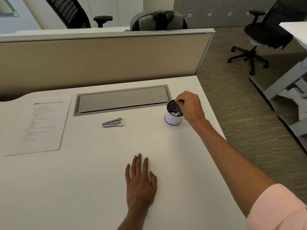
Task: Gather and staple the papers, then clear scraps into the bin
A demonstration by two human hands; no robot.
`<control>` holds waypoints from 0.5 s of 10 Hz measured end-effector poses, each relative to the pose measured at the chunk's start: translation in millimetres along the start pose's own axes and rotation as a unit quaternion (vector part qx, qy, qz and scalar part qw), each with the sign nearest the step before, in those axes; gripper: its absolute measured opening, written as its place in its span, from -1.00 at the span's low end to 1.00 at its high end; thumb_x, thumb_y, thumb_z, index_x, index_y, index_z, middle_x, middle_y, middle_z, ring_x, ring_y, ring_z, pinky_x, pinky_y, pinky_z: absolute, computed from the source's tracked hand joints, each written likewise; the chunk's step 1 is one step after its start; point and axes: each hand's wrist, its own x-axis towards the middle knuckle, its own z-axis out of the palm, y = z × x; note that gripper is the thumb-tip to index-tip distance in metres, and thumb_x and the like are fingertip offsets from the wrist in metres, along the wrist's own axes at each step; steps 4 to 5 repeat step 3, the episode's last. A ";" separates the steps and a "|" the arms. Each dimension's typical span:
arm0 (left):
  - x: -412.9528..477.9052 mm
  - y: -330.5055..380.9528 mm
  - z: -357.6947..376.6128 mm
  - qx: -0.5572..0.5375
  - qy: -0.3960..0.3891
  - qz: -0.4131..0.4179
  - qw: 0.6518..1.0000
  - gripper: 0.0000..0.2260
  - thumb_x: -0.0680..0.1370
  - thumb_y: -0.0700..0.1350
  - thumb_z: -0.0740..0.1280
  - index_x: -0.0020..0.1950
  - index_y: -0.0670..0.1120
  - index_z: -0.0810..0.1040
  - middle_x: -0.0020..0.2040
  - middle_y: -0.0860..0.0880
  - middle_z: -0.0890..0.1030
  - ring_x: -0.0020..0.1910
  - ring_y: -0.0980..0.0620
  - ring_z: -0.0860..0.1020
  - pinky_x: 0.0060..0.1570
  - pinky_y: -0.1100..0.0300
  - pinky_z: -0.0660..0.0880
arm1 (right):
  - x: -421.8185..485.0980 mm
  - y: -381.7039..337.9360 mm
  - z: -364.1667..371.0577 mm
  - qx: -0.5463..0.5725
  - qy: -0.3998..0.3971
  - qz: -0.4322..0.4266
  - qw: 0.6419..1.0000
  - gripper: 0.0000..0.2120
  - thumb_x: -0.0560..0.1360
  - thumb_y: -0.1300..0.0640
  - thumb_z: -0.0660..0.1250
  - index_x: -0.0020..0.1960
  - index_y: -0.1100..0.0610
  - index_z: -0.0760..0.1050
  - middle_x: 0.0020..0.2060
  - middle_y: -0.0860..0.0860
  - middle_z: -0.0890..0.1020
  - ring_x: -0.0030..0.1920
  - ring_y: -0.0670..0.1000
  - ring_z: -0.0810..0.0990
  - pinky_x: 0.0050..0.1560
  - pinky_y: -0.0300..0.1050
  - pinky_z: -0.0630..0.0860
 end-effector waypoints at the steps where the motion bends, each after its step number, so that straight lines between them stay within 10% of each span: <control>1: -1.8 0.2 -0.3 -0.008 0.008 0.005 1.000 -0.49 0.65 0.00 0.18 0.61 -0.07 0.42 0.70 -0.10 0.30 0.70 -0.06 0.24 0.67 -0.10 0.04 | -7.7 -2.5 -3.1 -0.014 0.017 0.014 1.000 -0.79 0.55 0.38 0.32 0.04 0.27 0.72 -0.04 0.20 0.76 -0.03 0.19 0.71 0.05 0.04 0.65; 5: -2.1 -0.3 -2.6 -0.037 0.038 0.012 0.999 -0.49 0.67 -0.01 0.14 0.62 -0.09 0.41 0.70 -0.12 0.28 0.71 -0.07 0.21 0.68 -0.13 0.03 | -46.4 -9.3 -8.6 -0.009 0.093 0.013 0.995 -0.83 0.57 0.35 0.32 0.04 0.27 0.69 -0.06 0.18 0.71 -0.07 0.15 0.66 -0.03 -0.02 0.61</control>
